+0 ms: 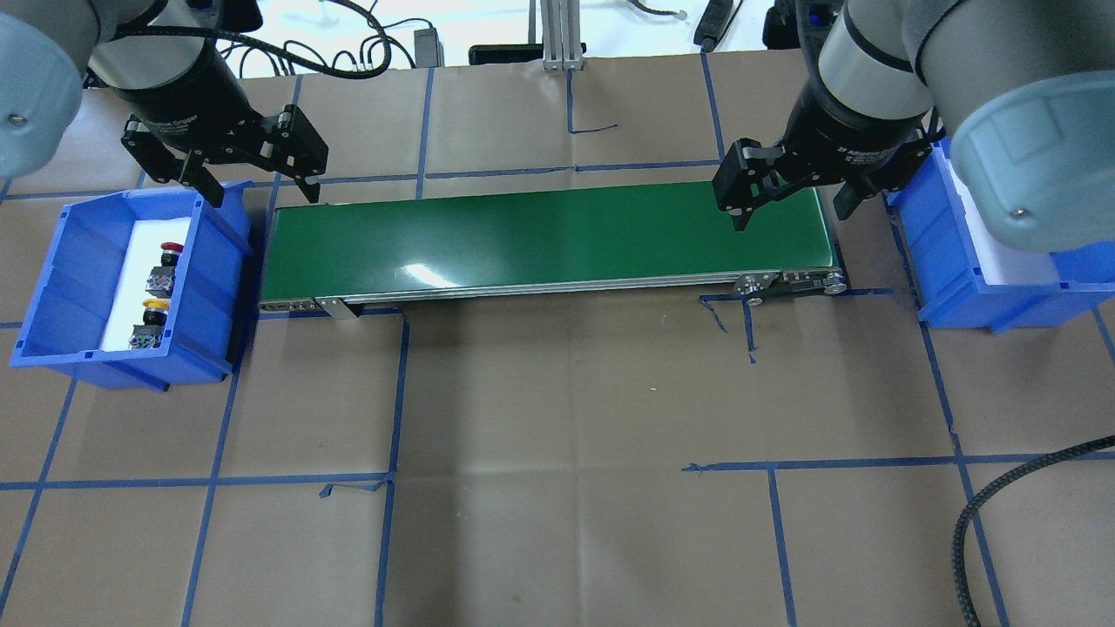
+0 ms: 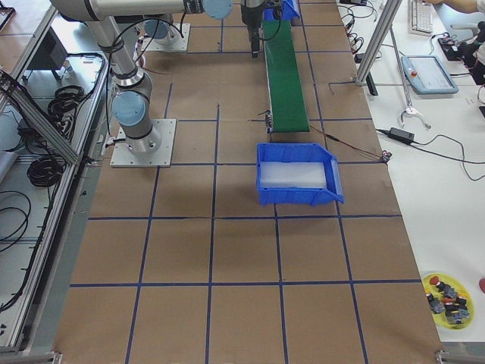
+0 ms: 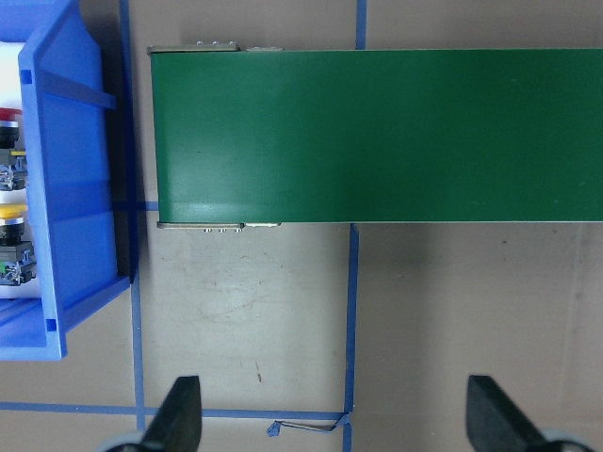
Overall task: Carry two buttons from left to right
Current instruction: 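Move the left gripper over the blue bin toward the yellow button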
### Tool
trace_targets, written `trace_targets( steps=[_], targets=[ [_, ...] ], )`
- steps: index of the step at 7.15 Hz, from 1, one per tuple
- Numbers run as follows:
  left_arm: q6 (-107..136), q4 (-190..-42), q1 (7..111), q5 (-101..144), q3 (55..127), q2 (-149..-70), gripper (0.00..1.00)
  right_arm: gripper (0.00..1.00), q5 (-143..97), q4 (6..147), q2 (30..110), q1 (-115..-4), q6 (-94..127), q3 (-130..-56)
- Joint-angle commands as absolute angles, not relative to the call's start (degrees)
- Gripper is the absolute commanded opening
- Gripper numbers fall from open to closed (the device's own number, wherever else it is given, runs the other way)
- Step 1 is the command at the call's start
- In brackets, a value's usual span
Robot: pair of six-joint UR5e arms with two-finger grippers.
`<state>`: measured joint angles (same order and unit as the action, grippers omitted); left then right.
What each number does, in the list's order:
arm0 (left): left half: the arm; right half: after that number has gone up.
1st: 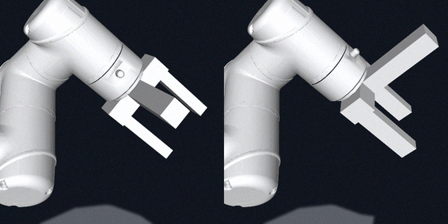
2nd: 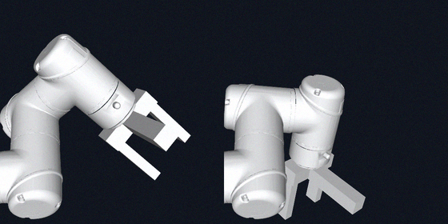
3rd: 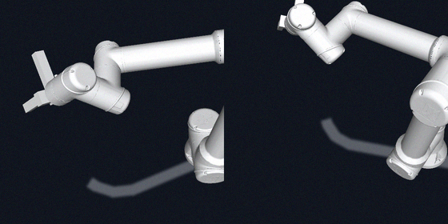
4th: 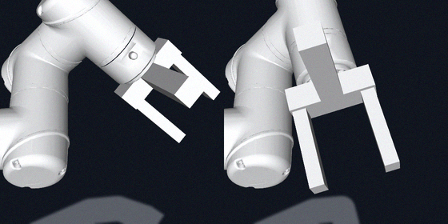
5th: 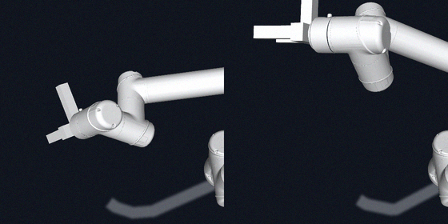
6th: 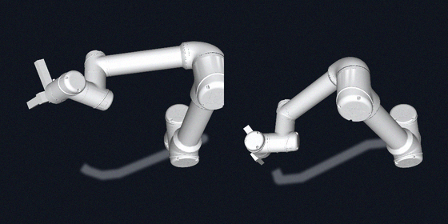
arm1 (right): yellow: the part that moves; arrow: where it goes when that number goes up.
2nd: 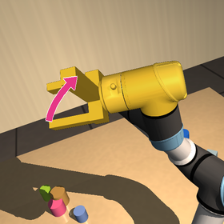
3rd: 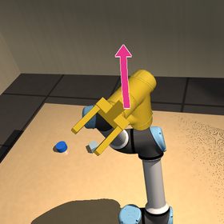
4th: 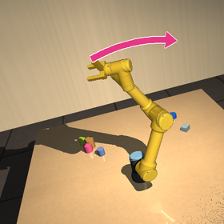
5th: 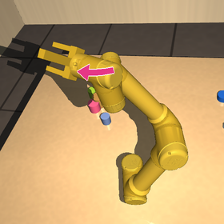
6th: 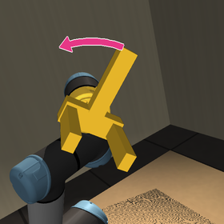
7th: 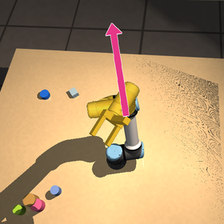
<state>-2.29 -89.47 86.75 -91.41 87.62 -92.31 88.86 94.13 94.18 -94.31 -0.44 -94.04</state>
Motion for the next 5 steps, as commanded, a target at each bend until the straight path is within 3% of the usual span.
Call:
trace_targets(
  steps=[1, 5],
  targets=[
    [-2.4, -89.5, 86.7, -91.4, 87.6, -92.3, 1.0, 1.0, 88.9, 94.1, 94.1, -94.3, -0.4, -94.0],
    [-2.4, -88.9, 86.7, -91.2, 88.7, -92.2, 1.0, 1.0, 88.9, 94.2, 94.1, -94.3, -0.5, -94.0]
  ],
)
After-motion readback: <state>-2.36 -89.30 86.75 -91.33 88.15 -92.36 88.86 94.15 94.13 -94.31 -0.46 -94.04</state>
